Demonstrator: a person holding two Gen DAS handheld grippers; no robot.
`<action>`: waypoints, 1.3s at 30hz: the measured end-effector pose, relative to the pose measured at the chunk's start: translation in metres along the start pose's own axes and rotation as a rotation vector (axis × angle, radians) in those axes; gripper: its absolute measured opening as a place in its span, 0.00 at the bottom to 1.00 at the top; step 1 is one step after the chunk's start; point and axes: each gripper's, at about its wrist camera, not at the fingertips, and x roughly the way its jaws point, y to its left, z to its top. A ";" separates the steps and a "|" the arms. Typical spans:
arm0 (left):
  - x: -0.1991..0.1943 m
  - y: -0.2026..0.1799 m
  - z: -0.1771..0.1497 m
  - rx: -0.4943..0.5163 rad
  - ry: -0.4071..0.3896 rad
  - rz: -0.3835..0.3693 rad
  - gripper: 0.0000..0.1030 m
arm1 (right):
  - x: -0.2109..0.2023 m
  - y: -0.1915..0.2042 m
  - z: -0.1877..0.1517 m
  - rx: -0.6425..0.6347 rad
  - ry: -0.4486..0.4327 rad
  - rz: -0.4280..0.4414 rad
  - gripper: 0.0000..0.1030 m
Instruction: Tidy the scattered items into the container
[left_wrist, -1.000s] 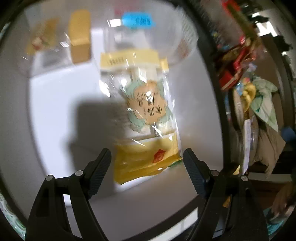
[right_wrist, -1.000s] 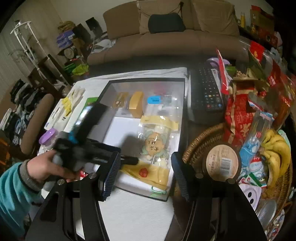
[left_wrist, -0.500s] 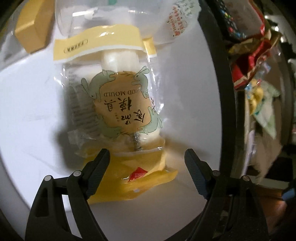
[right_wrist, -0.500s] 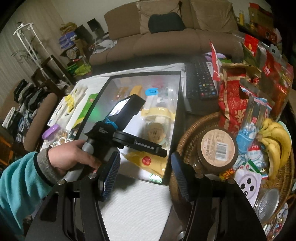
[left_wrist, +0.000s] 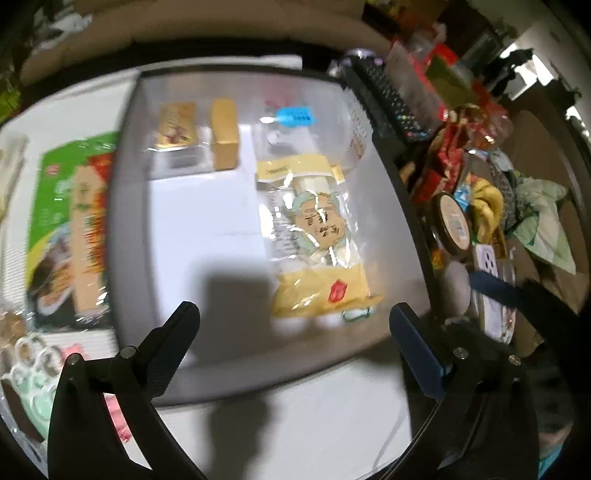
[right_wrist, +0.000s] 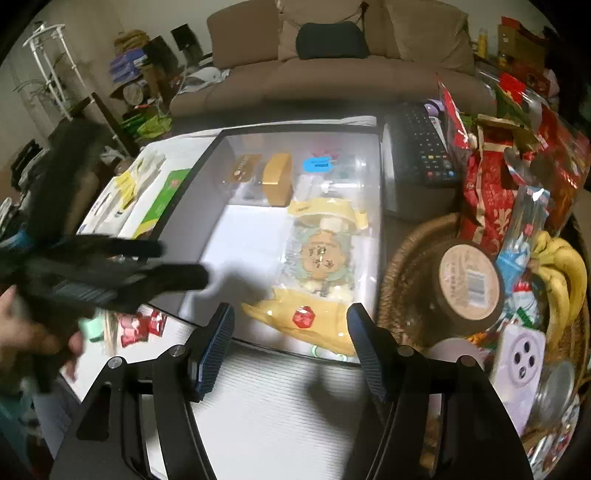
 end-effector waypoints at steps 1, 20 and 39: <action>-0.010 0.001 -0.006 0.012 -0.028 0.020 1.00 | 0.000 0.004 -0.003 0.005 -0.008 -0.008 0.64; -0.083 0.019 -0.143 -0.016 -0.225 0.148 1.00 | -0.029 0.064 -0.079 0.047 -0.080 -0.031 1.00; -0.037 0.087 -0.206 -0.128 -0.260 0.199 1.00 | 0.055 0.101 -0.135 0.072 -0.040 -0.096 1.00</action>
